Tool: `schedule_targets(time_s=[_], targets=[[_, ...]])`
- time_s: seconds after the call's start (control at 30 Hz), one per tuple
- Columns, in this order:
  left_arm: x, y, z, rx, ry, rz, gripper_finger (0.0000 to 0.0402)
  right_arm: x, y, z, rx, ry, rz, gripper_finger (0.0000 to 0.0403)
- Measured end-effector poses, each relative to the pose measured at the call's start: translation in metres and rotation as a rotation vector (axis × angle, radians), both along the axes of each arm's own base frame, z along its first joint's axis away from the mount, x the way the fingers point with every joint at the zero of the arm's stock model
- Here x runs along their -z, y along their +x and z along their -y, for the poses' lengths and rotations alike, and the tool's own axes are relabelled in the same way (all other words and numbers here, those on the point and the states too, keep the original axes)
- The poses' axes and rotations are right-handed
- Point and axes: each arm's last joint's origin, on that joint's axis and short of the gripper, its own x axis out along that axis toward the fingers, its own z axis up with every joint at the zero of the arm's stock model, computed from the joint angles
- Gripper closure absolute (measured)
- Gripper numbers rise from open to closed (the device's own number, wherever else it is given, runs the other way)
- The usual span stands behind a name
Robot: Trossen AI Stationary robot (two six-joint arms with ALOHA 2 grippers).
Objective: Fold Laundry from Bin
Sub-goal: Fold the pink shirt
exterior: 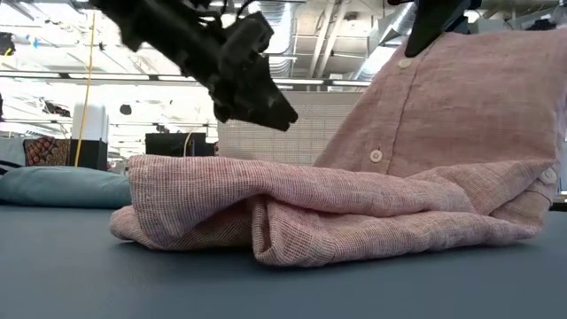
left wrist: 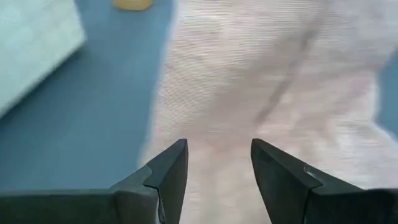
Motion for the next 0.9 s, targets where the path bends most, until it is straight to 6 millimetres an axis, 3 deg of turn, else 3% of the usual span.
schedule_targets(time_s=[0.17,0.33,0.6,0.9], targets=[[0.029,0.012,0.044,-0.028,-0.048,0.138,0.0235,0.0,0.0,0.0,0.001,0.001,0.002,0.0371],[0.046,0.05,0.078,-0.02,-0.048,0.199,0.0235,0.0,0.0,0.001,0.011,0.005,0.002,0.0371],[0.066,0.107,0.116,-0.008,0.029,0.037,0.0235,0.0,0.001,0.005,0.025,0.006,0.0,0.0371],[0.078,0.14,0.135,0.017,0.1,-0.057,0.0235,0.0,0.002,0.005,0.024,0.009,0.004,0.0371]])
